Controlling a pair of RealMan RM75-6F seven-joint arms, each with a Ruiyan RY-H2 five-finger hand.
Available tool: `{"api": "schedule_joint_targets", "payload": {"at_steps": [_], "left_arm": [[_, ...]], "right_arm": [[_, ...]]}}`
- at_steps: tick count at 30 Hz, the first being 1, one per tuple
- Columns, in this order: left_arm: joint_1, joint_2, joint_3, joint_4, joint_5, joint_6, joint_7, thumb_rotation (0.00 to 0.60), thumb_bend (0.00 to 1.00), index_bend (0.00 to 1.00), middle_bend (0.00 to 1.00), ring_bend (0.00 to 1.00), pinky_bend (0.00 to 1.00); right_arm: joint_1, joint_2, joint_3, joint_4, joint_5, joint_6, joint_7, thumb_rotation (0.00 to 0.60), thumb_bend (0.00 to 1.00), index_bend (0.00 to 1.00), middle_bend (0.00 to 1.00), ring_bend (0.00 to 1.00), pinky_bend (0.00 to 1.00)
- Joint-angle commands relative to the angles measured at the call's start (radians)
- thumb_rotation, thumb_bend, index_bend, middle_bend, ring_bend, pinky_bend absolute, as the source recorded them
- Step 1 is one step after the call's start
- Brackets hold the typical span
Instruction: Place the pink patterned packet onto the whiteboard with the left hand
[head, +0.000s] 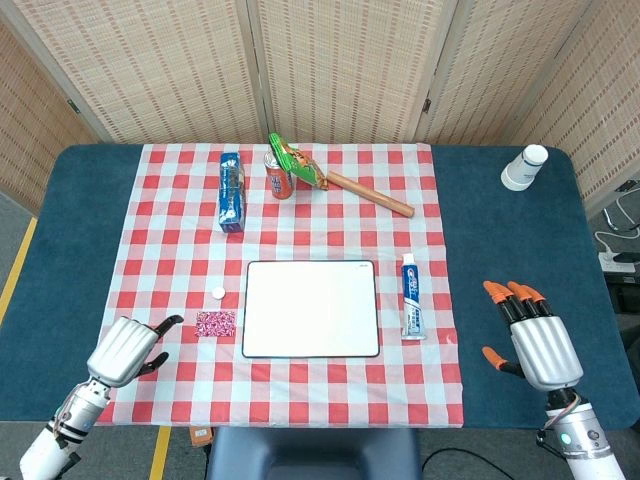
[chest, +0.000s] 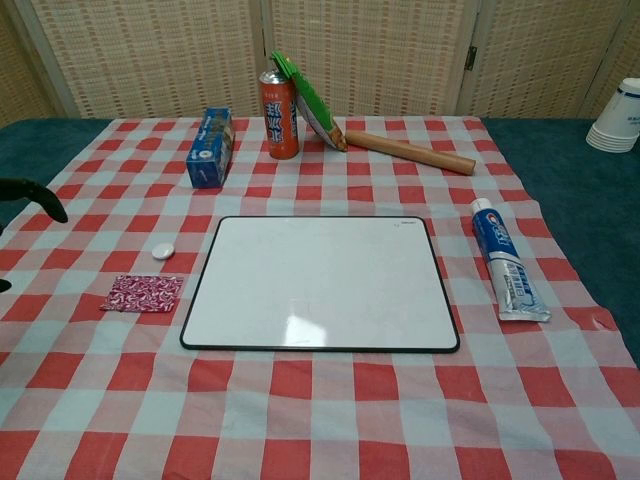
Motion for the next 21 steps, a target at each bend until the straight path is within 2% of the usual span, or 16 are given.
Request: {"api": "schedule_joint_targets", "payload": {"at_steps": [1, 4, 9, 21], "left_arm": [[-0.038, -0.008, -0.029, -0.093, -0.135, -0.114, 0.143, 0.6, 0.26, 0.24, 0.86, 0.93, 0.9], [-0.06, -0.011, -0.047, -0.151, -0.208, -0.161, 0.217, 0.6, 0.26, 0.26, 0.86, 0.93, 0.9], [-0.088, -0.032, -0.059, -0.181, -0.253, -0.189, 0.269, 0.6, 0.26, 0.3, 0.87, 0.93, 0.9], [-0.166, -0.115, -0.095, -0.095, -0.347, -0.269, 0.247, 0.6, 0.26, 0.32, 0.91, 0.95, 0.92]], "right_arm": [[-0.009, 0.014, -0.013, 0.002, -0.036, 0.021, 0.018, 0.547, 0.15, 0.01, 0.15, 0.11, 0.17], [-0.019, 0.02, -0.017, 0.007, -0.06, 0.044, 0.037, 0.548, 0.15, 0.01, 0.15, 0.11, 0.17], [-0.023, 0.029, -0.016, 0.014, -0.064, 0.051, 0.064, 0.547, 0.15, 0.01, 0.15, 0.11, 0.17], [-0.022, 0.031, -0.016, 0.014, -0.068, 0.042, 0.067, 0.546, 0.15, 0.01, 0.15, 0.11, 0.17]]}}
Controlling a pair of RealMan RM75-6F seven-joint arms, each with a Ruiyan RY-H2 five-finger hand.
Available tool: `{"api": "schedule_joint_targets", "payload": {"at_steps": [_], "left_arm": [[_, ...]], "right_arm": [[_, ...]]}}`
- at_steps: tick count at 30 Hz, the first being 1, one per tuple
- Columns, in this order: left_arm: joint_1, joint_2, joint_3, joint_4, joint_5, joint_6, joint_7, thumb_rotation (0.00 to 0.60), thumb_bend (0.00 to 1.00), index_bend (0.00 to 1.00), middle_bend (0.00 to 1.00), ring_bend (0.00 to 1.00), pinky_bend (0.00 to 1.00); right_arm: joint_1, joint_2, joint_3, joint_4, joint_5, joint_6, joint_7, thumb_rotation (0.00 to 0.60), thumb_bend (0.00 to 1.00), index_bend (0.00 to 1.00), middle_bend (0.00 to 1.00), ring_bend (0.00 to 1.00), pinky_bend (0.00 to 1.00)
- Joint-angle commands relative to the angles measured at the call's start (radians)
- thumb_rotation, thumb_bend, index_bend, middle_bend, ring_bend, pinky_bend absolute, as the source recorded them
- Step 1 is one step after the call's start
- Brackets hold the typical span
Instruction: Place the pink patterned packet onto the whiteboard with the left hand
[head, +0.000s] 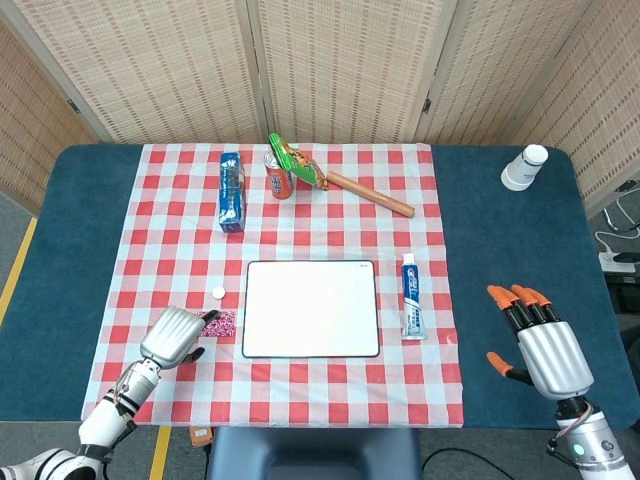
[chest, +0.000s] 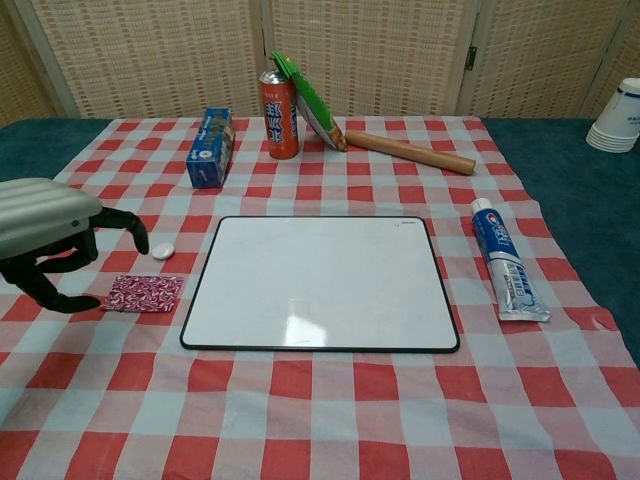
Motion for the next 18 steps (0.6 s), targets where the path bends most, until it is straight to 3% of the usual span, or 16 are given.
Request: {"api": "schedule_joint_targets", "payload": {"at_steps": [1, 6, 18], "left_arm": [[-0.019, -0.028, -0.015, 0.028, -0.031, -0.019, -0.03, 0.6, 0.26, 0.32, 0.91, 0.95, 0.92], [-0.03, -0.075, -0.05, 0.075, -0.123, -0.031, -0.097, 0.6, 0.26, 0.32, 0.92, 0.96, 0.93], [-0.072, -0.092, -0.033, 0.099, -0.249, -0.079, -0.065, 0.6, 0.26, 0.33, 0.94, 0.97, 0.94]], "right_arm": [[0.0, -0.001, 0.001, -0.001, 0.002, -0.001, -0.002, 0.546, 0.15, 0.01, 0.15, 0.11, 0.17], [0.001, -0.002, 0.004, -0.001, 0.007, -0.006, -0.003, 0.546, 0.15, 0.01, 0.15, 0.11, 0.17], [-0.001, 0.0, 0.007, -0.001, 0.01, -0.005, 0.001, 0.547, 0.15, 0.01, 0.15, 0.11, 0.17]]}}
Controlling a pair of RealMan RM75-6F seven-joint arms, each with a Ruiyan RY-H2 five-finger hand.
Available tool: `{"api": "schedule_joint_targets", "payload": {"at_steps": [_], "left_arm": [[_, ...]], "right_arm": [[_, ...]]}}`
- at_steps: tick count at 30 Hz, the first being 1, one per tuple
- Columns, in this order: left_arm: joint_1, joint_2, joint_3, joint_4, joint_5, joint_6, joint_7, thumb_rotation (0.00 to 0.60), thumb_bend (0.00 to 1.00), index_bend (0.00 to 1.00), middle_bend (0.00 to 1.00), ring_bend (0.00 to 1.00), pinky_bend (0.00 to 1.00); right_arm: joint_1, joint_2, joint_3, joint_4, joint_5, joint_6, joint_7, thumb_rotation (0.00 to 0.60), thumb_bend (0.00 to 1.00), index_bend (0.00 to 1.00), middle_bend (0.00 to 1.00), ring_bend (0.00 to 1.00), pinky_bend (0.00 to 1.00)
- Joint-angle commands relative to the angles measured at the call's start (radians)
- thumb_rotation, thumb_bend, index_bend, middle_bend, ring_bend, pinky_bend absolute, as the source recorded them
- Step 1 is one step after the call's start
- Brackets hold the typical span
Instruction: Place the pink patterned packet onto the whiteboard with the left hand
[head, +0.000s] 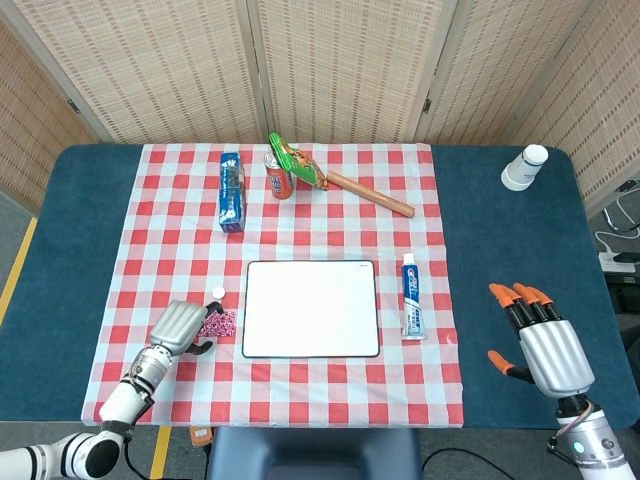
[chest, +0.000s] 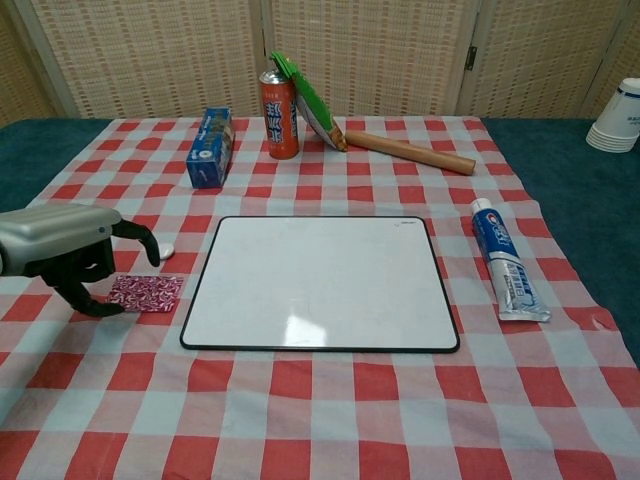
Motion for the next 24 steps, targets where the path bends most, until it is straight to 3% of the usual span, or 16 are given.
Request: {"api": "schedule_joint_targets", "payload": {"at_steps": [1, 24], "left_arm": [[-0.011, -0.002, 0.002, 0.0, -0.019, -0.005, 0.006, 0.6, 0.26, 0.33, 0.94, 0.97, 0.94], [-0.1, -0.03, 0.01, 0.035, -0.161, -0.037, 0.044, 0.6, 0.26, 0.32, 0.94, 0.98, 0.94]], "right_arm": [[0.0, 0.0, 0.0, 0.0, -0.001, 0.0, -0.001, 0.547, 0.15, 0.01, 0.15, 0.11, 0.17], [0.0, 0.007, 0.007, 0.0, 0.009, -0.003, 0.018, 0.546, 0.15, 0.01, 0.16, 0.11, 0.17]]}}
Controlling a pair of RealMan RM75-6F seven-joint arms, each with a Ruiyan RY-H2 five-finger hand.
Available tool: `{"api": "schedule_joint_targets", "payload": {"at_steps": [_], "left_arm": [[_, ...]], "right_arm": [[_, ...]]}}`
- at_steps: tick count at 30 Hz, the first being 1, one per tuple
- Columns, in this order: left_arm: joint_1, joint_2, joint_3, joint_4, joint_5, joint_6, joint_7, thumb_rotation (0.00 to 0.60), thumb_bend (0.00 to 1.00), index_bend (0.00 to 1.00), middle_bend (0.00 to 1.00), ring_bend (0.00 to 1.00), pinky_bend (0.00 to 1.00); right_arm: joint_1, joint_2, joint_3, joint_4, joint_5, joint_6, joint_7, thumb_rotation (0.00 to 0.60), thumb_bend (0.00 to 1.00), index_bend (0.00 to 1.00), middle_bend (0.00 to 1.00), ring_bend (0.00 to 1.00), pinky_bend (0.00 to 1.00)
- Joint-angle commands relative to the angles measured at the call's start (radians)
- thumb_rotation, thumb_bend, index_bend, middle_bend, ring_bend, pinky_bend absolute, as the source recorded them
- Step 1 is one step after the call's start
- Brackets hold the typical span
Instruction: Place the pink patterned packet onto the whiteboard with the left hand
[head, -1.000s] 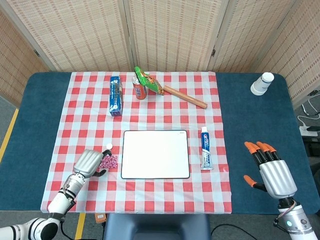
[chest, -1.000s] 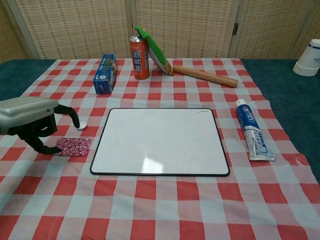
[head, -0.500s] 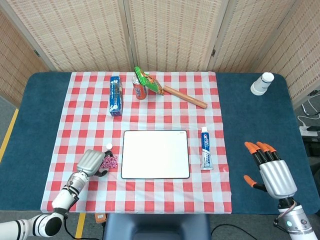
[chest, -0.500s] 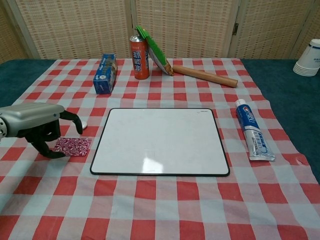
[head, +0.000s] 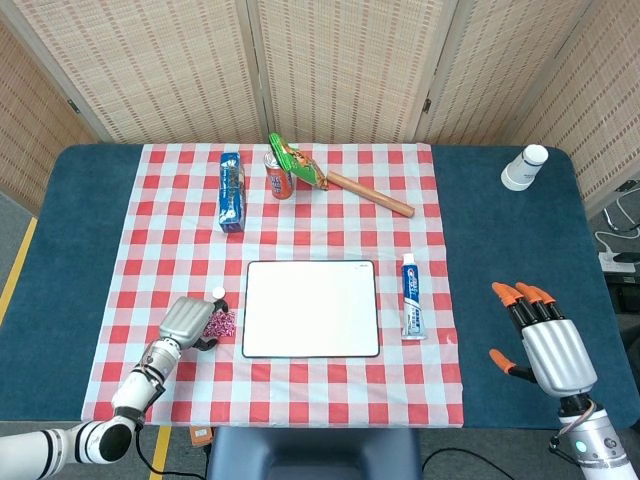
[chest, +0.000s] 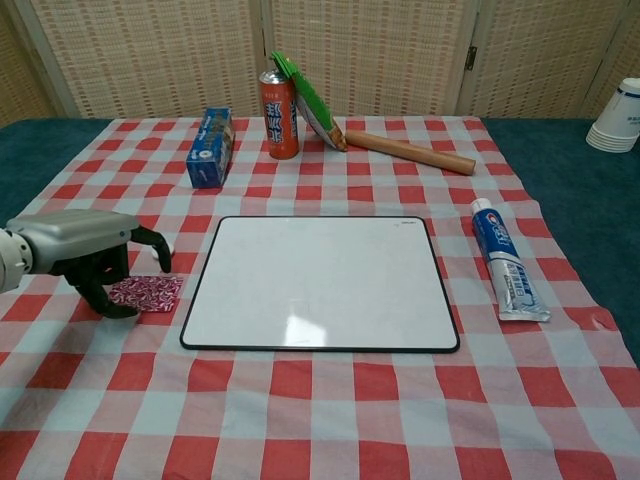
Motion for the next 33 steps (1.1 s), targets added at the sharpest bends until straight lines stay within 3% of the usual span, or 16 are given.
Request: {"api": "schedule_joint_targets", "payload": {"at_steps": [1, 24, 33], "left_arm": [[-0.01, -0.003, -0.001, 0.003, -0.015, -0.002, -0.002, 0.6, 0.26, 0.32, 0.94, 0.98, 0.94], [-0.053, -0.018, 0.028, 0.039, -0.09, -0.009, -0.006, 0.6, 0.26, 0.29, 0.94, 0.98, 0.94], [-0.059, -0.02, 0.035, 0.042, -0.089, 0.0, -0.016, 0.6, 0.26, 0.34, 0.94, 0.98, 0.94]], "right_arm": [[0.0, 0.0, 0.002, 0.0, 0.003, 0.0, 0.002, 0.547, 0.15, 0.01, 0.16, 0.11, 0.17], [0.004, 0.001, 0.004, -0.002, 0.01, -0.011, 0.002, 0.547, 0.15, 0.01, 0.16, 0.12, 0.17], [0.004, 0.003, 0.005, -0.002, 0.013, -0.011, 0.005, 0.548, 0.15, 0.01, 0.16, 0.12, 0.17]]}}
